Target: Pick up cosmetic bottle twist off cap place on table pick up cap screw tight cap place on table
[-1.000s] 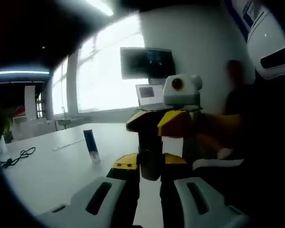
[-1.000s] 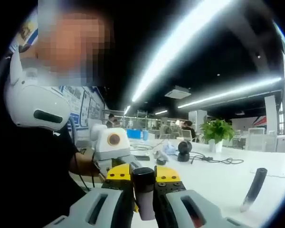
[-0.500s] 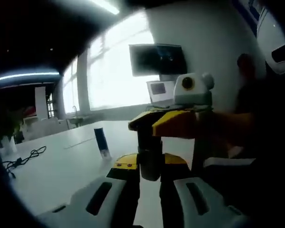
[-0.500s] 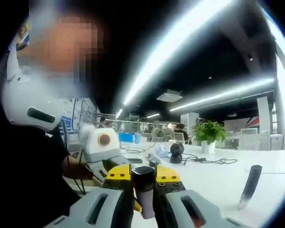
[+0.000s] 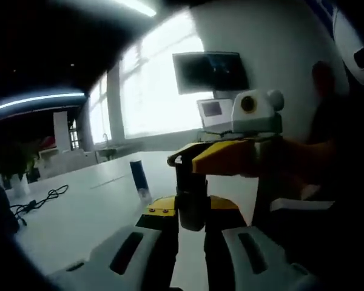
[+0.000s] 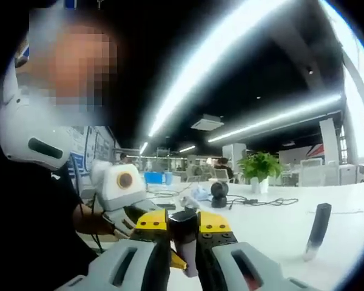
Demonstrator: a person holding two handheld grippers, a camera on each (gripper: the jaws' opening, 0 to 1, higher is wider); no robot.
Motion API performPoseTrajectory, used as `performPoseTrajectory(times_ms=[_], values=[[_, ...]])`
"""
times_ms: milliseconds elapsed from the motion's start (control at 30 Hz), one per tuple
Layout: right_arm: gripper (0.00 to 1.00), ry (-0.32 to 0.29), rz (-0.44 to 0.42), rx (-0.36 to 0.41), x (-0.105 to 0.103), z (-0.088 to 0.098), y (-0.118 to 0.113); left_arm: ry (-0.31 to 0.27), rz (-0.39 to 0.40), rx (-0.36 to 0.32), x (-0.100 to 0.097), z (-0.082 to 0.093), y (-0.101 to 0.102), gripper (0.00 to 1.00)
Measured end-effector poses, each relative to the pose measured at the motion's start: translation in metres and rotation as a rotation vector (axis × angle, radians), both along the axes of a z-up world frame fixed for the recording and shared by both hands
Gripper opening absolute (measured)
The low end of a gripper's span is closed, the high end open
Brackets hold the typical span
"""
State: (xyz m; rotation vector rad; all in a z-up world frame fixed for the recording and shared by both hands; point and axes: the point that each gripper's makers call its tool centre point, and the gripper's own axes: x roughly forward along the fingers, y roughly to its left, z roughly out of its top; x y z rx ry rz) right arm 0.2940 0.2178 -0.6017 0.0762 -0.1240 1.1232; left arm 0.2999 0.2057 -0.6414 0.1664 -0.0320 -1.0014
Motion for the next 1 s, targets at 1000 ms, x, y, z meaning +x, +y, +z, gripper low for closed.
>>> performPoseTrajectory(times_ms=[1000], values=[[0.15, 0.047, -0.15, 0.114, 0.031, -0.008, -0.016, 0.126, 0.042, -0.109, 0.049, -0.026, 0.015, 0.07]])
